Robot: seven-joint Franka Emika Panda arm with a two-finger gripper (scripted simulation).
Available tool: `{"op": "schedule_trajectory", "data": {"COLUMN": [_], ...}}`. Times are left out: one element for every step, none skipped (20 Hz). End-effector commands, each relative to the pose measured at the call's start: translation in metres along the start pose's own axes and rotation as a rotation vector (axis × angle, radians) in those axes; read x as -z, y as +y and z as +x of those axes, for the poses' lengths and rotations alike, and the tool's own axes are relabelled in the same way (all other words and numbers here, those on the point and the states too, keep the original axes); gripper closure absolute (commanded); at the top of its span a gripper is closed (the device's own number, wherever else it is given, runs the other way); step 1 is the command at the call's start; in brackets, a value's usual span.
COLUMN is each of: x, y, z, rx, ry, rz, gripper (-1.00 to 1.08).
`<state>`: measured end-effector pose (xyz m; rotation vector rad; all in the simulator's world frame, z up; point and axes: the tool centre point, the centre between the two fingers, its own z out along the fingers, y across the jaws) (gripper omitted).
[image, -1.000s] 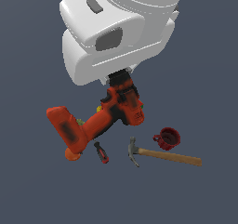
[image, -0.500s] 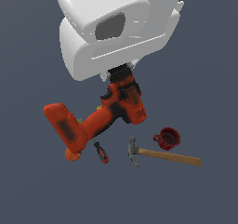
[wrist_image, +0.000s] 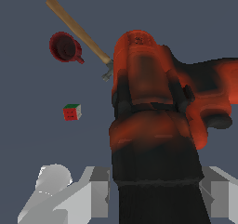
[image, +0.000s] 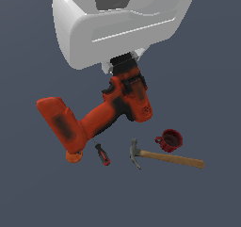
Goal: Pick up a designated object from a clutter of objects.
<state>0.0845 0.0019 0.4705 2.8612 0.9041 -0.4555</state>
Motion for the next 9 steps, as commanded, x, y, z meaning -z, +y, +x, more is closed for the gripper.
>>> {"op": "schedule_trajectory", "data": {"x": [0.0081, 0.0092, 0.0102, 0.011, 0.0116, 0.0121, 0.0124, 0.0126, 0.0127], "y": [0.0002, 0.0003, 0.0004, 0.0004, 0.0004, 0.0005, 0.0005, 0.0005, 0.0005], "z": [-0.0019, -0.002, -0.002, -0.0021, -0.0021, -0.0021, -0.0021, -0.0021, -0.0021], "rx": [-0.002, -0.002, -0.002, -0.002, -0.002, -0.002, -0.002, -0.002, -0.002], "ry": [0.007, 0.007, 0.007, 0.007, 0.007, 0.007, 0.007, 0.007, 0.007], "rz": [-0.004, -0.004, -0.004, -0.004, -0.004, -0.004, -0.004, -0.004, -0.004], "gripper": [1.08, 1.08, 1.08, 1.08, 1.08, 1.08, 1.08, 1.08, 1.08]}}
